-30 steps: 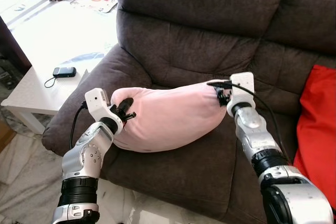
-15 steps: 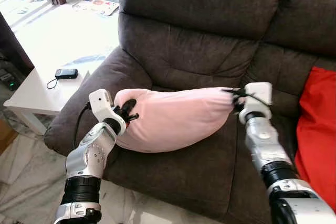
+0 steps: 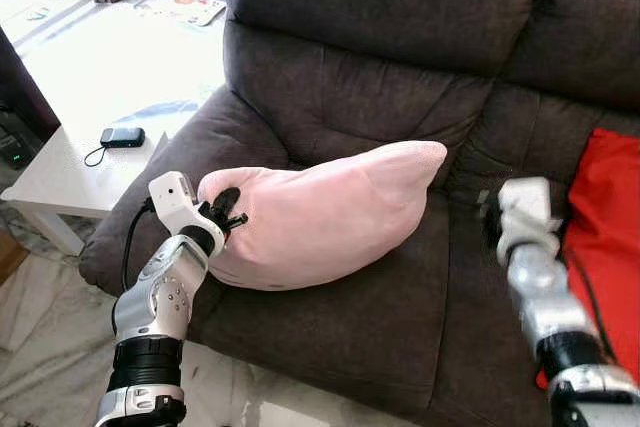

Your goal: Move the pillow to the sofa from floor

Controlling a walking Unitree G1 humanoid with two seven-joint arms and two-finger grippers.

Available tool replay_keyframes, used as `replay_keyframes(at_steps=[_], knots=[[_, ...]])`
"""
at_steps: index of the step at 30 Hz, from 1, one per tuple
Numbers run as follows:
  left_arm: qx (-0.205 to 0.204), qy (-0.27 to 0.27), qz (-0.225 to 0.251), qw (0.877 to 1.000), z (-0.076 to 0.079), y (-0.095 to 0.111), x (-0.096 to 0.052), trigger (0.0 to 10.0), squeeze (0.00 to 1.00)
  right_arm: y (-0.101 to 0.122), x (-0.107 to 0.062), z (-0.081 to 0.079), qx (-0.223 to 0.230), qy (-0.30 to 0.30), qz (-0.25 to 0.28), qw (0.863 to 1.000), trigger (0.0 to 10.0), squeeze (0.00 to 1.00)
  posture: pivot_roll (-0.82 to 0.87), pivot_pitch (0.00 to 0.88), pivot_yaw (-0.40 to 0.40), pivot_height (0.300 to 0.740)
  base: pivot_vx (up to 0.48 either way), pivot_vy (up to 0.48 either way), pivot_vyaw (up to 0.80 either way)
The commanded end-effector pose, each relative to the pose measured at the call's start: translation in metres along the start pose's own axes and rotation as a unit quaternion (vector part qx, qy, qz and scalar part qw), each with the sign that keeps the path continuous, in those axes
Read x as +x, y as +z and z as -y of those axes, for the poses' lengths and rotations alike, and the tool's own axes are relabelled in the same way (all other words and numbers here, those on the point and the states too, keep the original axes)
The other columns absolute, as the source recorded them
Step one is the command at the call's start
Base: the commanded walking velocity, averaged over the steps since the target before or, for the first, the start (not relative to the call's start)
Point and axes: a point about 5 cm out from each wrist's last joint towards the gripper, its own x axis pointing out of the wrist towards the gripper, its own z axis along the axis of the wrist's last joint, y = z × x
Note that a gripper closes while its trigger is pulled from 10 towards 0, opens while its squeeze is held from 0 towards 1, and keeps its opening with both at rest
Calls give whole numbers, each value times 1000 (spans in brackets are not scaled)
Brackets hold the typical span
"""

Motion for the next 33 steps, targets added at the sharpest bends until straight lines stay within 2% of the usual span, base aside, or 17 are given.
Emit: replay_keyframes(at_steps=[1, 4, 10, 11, 13, 15, 16, 23, 26, 27, 29, 33], knots=[[2, 13, 1, 1000, -4, -1, -1, 10000, 0, -17, -1, -4, -32, 12, -42, 999, 10000, 0, 74, 138, -103, 740, 0, 0, 0], [3, 15, 4, 1000, -6, 1, -2, 10000, 0, -27, -3, -13, -39, 36, -68, 996, 10000, 0, 77, 139, -103, 740, 0, 0, 0], [3, 17, 6, 1000, -7, 2, -1, 10000, 0, -22, -1, -29, -23, 66, -73, 995, 10000, 0, 81, 140, -105, 740, 0, 0, 0], [3, 17, 7, 1000, -6, 1, -1, 10000, 0, -16, -1, -39, -1, 82, -72, 994, 10000, 0, 87, 140, -107, 740, 0, 0, 0], [2, 17, 7, 1000, -6, 1, -1, 10000, 0, -13, -1, -46, 17, 93, -71, 993, 10000, 0, 88, 140, -107, 740, 0, 0, 0], [0, 17, 5, 1000, -6, -1, -2, 10000, 0, -3, -2, -64, 57, 126, -68, 988, 10000, 0, 92, 141, -107, 740, 0, 0, 0], [0, 17, 5, 1000, -6, -1, -2, 10000, 0, -3, -2, -64, 57, 126, -68, 988, 10000, 0, 92, 141, -107, 740, 0, 0, 0], [-6, 14, 6, 1000, -5, 0, -1, 10000, 0, 29, -7, -100, 90, 195, -50, 975, 10000, 0, 119, 139, -120, 740, 0, 0, 0], [-27, 9, 13, 1000, -3, 3, -1, 10000, 0, 41, -8, -106, 98, 206, -38, 973, 10000, 0, 140, 138, -129, 740, 0, 0, 0], [-47, 3, 17, 999, -1, 6, -1, 10000, 0, 51, -8, -109, 103, 209, -28, 972, 10000, 0, 145, 139, -130, 740, 0, 0, 0], [-62, -6, 21, 998, 1, 9, -3, 10000, 0, 63, -8, -110, 102, 209, -13, 972, 10000, 0, 165, 141, -138, 740, 0, 0, 0], [-67, -26, 19, 997, 4, 14, -9, 10000, 0, 88, -7, -107, 109, 204, 18, 973, 10000, 0, 203, 145, -156, 740, 0, 0, 0]])
